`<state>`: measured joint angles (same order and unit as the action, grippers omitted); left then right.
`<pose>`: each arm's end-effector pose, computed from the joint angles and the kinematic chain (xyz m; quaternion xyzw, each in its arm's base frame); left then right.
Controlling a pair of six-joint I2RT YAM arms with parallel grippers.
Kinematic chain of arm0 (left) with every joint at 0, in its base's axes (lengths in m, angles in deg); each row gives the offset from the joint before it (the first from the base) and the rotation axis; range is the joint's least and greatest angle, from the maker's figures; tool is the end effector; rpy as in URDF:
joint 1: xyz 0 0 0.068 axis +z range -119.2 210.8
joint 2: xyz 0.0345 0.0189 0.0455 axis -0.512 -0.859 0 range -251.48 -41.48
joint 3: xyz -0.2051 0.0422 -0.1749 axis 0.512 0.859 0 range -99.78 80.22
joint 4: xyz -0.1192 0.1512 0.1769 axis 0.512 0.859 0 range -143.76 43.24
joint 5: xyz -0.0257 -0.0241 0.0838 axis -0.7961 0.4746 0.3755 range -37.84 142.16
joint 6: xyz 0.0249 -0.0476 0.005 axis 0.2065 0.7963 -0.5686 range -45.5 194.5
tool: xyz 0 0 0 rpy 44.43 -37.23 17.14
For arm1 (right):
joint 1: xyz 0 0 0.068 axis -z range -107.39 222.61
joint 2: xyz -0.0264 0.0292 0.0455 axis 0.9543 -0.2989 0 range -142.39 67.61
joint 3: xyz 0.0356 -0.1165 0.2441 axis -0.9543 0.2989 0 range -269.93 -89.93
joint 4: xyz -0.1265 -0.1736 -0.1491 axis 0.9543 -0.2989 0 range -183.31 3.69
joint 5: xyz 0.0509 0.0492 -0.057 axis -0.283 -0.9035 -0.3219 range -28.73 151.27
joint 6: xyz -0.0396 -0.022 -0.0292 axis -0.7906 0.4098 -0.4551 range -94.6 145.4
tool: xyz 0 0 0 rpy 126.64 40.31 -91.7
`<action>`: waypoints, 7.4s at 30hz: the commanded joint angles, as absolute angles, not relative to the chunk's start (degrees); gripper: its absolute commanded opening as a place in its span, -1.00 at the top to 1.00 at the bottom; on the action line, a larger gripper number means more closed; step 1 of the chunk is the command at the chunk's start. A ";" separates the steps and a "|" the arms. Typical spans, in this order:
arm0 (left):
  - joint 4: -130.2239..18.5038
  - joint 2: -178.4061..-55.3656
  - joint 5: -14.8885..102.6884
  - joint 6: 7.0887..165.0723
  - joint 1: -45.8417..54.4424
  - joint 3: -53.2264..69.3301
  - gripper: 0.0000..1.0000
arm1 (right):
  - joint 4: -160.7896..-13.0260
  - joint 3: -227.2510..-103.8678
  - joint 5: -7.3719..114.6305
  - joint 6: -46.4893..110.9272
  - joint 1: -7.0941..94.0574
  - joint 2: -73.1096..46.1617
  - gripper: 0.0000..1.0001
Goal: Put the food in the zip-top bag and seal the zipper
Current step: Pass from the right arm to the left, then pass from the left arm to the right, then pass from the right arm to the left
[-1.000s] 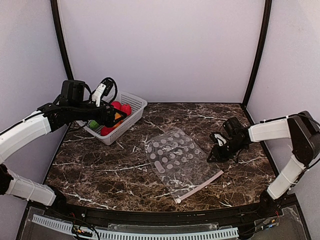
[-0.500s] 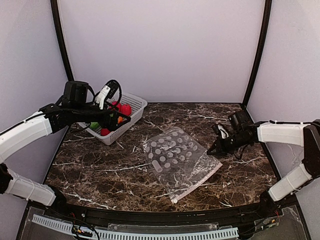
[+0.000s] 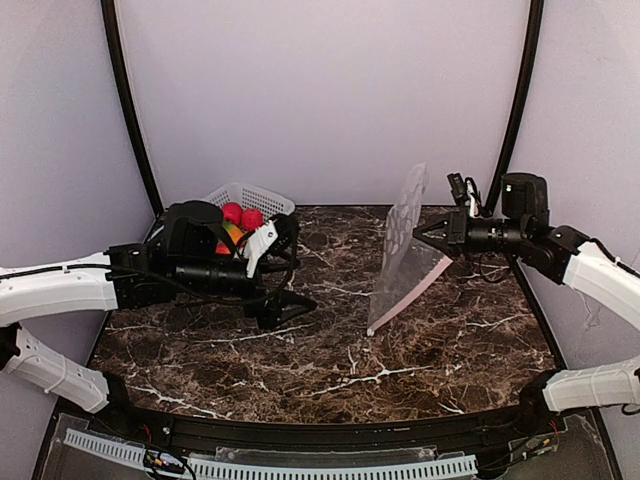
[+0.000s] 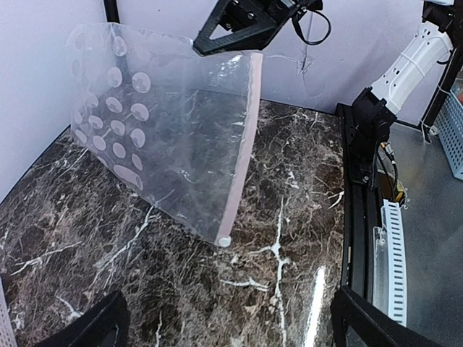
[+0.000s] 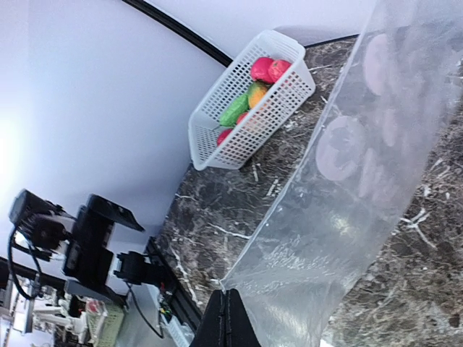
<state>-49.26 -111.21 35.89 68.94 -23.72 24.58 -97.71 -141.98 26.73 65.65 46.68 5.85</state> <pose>0.1564 -0.2364 0.3252 0.4739 0.6545 -0.3440 0.4783 0.2097 0.1245 0.3268 -0.0685 0.8022 0.5000 0.3189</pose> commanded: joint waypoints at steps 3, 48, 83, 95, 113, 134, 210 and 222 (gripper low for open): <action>-59.61 -117.75 51.99 76.20 -34.36 23.51 -0.95 | -85.88 -144.82 35.47 80.44 41.74 8.27 1.00; -66.19 -131.79 85.67 63.14 -39.07 17.78 0.20 | -76.13 -146.99 40.32 86.74 35.61 4.58 1.00; -11.79 -125.72 32.69 61.46 -28.76 -3.77 0.99 | -112.03 -158.13 32.05 34.27 39.04 12.94 -0.73; -3.78 -128.48 26.09 57.44 -28.05 -7.08 0.99 | -115.33 -159.27 14.88 27.42 36.79 7.67 -0.73; -3.54 -129.69 24.77 56.75 -27.74 -8.36 0.99 | -109.51 -154.72 8.38 31.11 35.71 8.56 -0.52; -3.73 -131.43 21.68 56.21 -27.67 -10.30 0.99 | -104.11 -152.95 6.03 32.35 33.20 4.83 0.23; -74.93 -102.62 14.16 101.77 -11.74 33.88 0.42 | -53.55 -130.36 23.54 64.26 33.08 18.03 1.00; -74.39 -102.15 13.33 101.76 -11.63 34.68 0.79 | -55.67 -130.14 26.06 64.18 33.09 18.71 1.00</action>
<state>-73.46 -102.80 14.47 101.81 -12.07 33.61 -56.01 -130.72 24.32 63.91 33.54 18.00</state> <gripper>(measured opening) 0.138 0.007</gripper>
